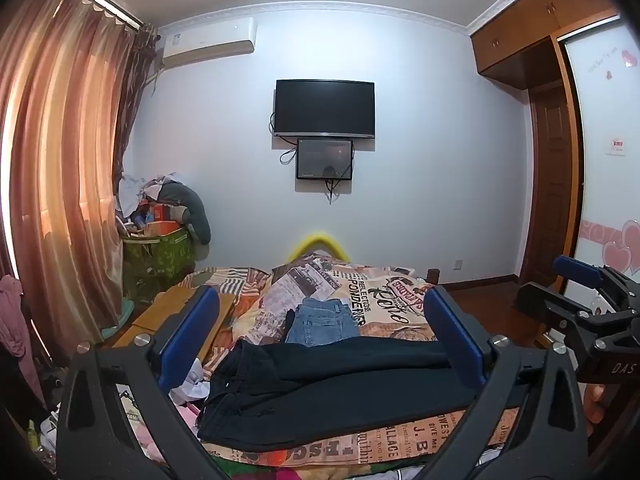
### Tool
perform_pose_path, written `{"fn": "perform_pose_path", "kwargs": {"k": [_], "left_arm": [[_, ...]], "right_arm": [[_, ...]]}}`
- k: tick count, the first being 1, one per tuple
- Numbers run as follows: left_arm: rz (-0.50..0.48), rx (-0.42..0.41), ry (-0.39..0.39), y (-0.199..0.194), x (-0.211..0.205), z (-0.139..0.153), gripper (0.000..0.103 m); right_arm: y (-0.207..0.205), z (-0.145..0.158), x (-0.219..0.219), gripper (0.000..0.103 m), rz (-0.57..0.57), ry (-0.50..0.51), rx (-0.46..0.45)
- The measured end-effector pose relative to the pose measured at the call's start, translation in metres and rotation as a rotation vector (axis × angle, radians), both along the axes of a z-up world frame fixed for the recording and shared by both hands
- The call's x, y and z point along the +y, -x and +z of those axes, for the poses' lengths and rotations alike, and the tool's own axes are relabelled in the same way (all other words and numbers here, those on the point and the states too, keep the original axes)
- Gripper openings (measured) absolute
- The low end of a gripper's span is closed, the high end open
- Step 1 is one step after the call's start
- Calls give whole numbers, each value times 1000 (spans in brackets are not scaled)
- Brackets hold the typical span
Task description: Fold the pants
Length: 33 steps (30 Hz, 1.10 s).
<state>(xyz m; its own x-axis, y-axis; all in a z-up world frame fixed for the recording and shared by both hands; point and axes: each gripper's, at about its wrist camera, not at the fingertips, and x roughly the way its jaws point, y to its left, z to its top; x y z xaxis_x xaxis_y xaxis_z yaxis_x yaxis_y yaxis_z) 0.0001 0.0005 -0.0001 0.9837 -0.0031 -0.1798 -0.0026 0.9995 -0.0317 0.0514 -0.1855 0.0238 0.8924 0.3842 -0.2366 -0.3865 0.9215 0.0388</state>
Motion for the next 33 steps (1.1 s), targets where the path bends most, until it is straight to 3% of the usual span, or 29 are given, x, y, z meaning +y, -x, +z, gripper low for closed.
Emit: {"fn": "perform_pose_path", "kwargs": {"k": [33], "left_arm": [[-1,6,-3,-8,6,-7,103]], "right_arm": [[-4,1,-4,103,-18,8,0]]}}
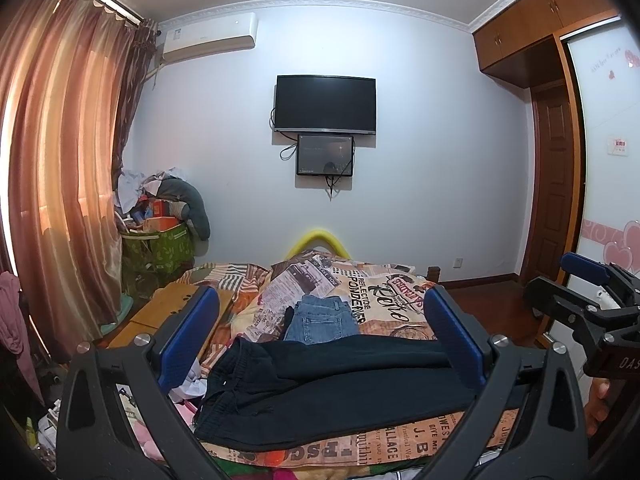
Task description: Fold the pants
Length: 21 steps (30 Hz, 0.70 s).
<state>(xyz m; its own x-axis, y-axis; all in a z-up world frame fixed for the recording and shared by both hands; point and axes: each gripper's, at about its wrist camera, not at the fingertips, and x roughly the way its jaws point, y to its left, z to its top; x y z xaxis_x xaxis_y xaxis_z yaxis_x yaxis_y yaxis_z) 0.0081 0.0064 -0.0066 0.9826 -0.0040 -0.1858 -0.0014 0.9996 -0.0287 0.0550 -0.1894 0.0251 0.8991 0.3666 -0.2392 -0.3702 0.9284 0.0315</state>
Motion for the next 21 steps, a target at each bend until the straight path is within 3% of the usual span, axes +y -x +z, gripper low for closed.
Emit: {"fn": "perform_pose_path", "kwargs": {"k": [21], "left_arm": [[0,-3,-10,1,-4,3,103]], "right_arm": [[-2,3,-3,103,2,-4,2]]}}
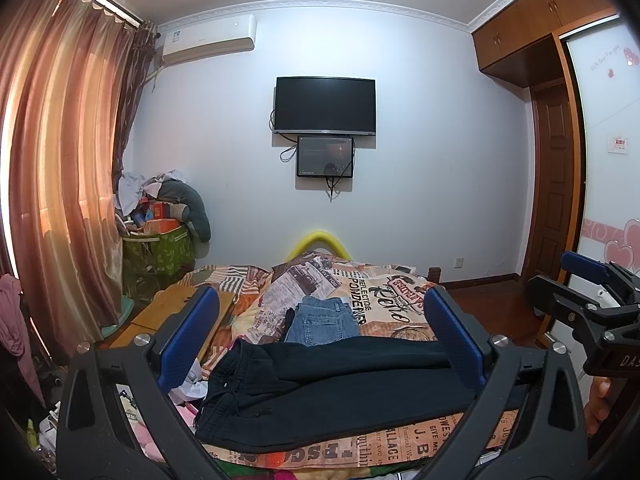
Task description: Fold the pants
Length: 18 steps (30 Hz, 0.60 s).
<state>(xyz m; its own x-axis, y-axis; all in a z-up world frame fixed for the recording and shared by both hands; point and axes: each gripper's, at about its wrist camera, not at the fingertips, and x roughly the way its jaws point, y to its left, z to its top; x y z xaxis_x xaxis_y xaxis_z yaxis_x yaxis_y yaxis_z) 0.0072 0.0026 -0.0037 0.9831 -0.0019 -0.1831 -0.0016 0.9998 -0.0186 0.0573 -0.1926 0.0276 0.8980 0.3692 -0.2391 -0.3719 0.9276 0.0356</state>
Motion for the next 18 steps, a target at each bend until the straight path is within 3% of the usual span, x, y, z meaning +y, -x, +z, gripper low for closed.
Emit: {"fn": "perform_pose_path", "kwargs": {"k": [18], "left_arm": [[-3,-4,0,2,-3,3,103]], "right_arm": [[2,1,-1,103,-4,-1,-2]]}}
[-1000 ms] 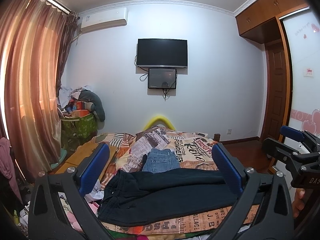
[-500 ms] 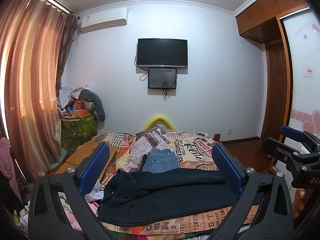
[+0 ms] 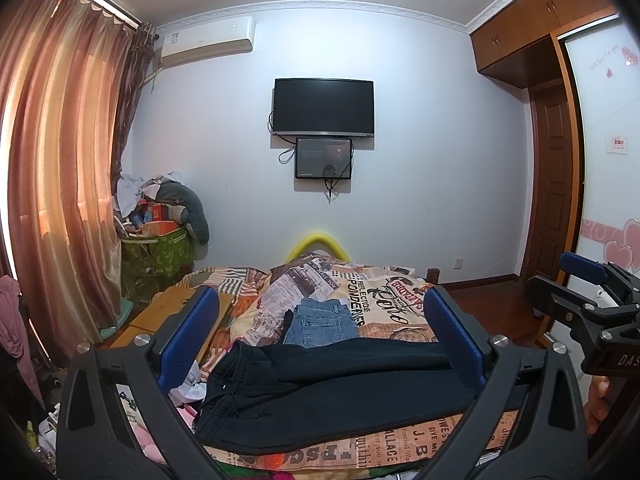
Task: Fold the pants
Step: 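Grasp the navy pants waistband with the left gripper while the right gripper grasps the other waistband end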
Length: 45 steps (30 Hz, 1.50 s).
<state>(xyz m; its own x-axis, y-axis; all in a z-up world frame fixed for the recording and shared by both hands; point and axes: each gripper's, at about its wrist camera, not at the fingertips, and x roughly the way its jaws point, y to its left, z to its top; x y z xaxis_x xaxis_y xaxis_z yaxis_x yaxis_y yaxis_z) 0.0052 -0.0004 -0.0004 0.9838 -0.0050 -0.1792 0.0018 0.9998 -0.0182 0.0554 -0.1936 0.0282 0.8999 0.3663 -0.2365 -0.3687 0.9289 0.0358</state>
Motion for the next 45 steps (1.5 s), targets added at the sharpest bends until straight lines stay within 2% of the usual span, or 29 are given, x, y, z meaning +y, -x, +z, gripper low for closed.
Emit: {"fn": "perform_pose_path", "kwargs": {"k": [7,13,20,26,33,37,45], "left_arm": [[1,8,0,-4,-2,-1,103],[7,32,-3,-22,0,-7,103],[42,58,-10,-64,15,-25,103],[77,132,8,-127,43,-45,103],[122,232,-12,-210,78,-84,103],[120,316,10,-259,102,-113,103],[198,537,13,-357,153,-185,103]], "right_arm": [[-3,0,-1,103,3,-2,11],[-14,-6,-3,103,-8,0,33],[-54,-32,-19,103,-46,0,130],[-98,-65,-44,103,-134,33,227],[-148,-94,-67,103,-228,156,277],[-169,-106,-77,103,-240,180,284],[-230,-142,-83,103,-233,250,394]]}}
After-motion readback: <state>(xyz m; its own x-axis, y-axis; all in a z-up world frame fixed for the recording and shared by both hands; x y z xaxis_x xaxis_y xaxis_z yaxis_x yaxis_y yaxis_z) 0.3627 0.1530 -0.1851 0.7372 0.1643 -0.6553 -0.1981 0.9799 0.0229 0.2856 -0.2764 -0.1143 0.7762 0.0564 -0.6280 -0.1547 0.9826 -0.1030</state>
